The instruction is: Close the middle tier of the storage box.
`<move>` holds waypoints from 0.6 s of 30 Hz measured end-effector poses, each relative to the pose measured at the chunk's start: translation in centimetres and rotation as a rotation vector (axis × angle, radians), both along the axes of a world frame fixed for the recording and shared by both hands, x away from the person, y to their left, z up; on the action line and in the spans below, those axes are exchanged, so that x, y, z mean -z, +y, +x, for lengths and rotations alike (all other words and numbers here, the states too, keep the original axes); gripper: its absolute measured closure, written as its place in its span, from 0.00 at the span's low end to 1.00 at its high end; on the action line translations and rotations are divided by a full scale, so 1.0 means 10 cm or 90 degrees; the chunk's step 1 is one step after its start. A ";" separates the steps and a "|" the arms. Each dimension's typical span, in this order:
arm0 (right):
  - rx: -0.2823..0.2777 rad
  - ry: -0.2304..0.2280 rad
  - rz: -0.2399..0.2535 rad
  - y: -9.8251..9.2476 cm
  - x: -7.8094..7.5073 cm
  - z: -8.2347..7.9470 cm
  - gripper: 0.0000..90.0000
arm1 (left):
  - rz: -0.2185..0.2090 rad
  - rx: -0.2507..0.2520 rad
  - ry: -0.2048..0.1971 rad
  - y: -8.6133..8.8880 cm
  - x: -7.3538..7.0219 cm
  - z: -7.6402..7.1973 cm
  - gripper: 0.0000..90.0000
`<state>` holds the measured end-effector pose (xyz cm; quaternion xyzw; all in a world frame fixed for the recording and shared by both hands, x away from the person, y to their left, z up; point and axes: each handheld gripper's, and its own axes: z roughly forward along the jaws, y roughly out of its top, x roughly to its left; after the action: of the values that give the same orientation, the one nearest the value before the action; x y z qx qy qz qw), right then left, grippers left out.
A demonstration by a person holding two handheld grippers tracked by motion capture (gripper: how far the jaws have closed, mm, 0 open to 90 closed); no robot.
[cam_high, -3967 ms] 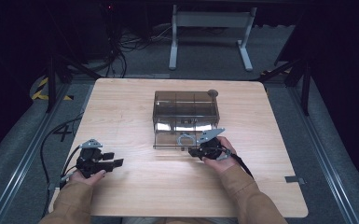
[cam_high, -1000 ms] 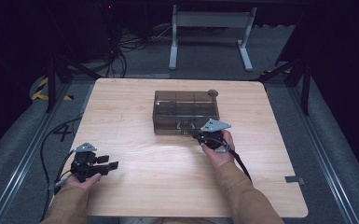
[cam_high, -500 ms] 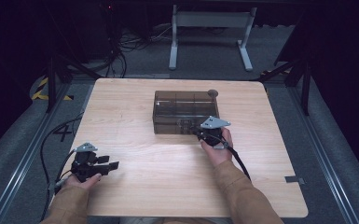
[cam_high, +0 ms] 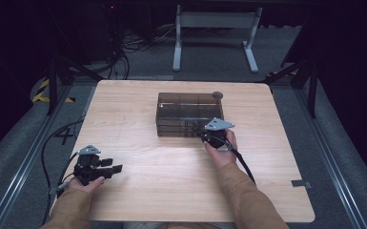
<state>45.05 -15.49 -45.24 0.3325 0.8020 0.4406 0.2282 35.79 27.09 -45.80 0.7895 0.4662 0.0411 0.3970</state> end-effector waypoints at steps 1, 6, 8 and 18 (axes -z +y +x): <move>0.000 0.001 -0.001 0.00 0.00 0.00 1.00 | -0.001 0.001 0.000 0.00 0.00 0.00 0.48; 0.000 0.001 -0.005 0.01 -0.01 0.00 1.00 | 0.000 0.000 0.000 0.00 0.00 0.00 0.48; 0.000 0.002 -0.005 0.01 -0.01 0.00 1.00 | -0.001 0.001 0.001 0.00 0.00 0.01 0.48; -0.017 -0.002 -0.012 0.02 -0.11 -0.13 1.00 | -0.001 0.001 -0.001 -0.01 0.00 0.01 0.48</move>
<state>43.79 -15.24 -44.10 0.3193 0.8101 0.4365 0.2264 35.90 27.00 -45.77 0.7897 0.4650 0.0414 0.3980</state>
